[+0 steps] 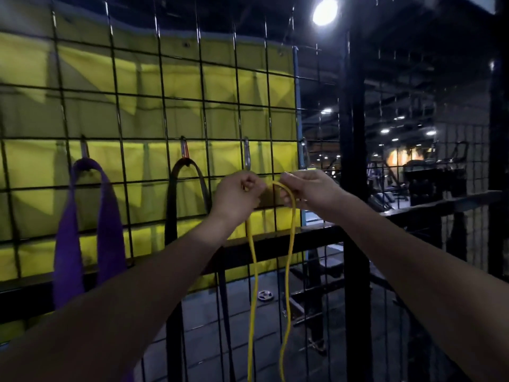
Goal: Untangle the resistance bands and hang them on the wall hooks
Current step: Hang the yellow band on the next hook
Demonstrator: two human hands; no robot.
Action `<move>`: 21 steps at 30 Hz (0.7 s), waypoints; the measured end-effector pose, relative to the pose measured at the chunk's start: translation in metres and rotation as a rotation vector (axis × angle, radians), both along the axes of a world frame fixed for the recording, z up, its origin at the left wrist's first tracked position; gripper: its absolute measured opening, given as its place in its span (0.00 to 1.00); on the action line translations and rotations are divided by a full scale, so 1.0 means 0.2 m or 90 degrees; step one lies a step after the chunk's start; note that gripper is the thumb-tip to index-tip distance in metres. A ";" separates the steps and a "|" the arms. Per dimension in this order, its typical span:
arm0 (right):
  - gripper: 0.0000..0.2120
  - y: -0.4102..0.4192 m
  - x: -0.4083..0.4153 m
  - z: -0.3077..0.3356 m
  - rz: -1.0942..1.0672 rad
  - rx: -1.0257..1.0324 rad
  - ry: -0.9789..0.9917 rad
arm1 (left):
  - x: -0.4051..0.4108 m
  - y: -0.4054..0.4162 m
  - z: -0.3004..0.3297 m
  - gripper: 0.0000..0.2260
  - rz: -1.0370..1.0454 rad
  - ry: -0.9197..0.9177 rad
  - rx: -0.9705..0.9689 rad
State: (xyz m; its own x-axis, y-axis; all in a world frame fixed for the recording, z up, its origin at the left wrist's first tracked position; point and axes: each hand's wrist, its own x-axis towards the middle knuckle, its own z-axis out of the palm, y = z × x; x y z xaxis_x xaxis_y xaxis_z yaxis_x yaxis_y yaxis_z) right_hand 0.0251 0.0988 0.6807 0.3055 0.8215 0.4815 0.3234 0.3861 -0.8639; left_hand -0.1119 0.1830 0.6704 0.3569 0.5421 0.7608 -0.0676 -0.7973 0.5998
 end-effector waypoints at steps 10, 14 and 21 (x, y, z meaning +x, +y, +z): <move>0.08 0.30 -0.03 0.32 -0.138 0.044 -0.072 | -0.01 0.10 0.22 0.07 0.106 -0.025 0.031; 0.07 0.38 -0.07 0.34 -0.120 0.016 -0.055 | -0.03 0.11 0.26 0.06 0.133 -0.016 0.040; 0.12 0.39 -0.07 0.36 -0.100 0.012 -0.064 | -0.05 0.10 0.28 0.03 0.141 -0.004 0.019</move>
State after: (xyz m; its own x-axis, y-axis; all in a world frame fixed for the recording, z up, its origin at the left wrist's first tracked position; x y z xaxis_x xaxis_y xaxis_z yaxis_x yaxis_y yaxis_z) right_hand 0.0103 0.1777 0.7528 0.3779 0.7582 0.5313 0.4657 0.3403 -0.8169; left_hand -0.1211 0.2029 0.7266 0.2271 0.5843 0.7791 0.1068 -0.8102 0.5764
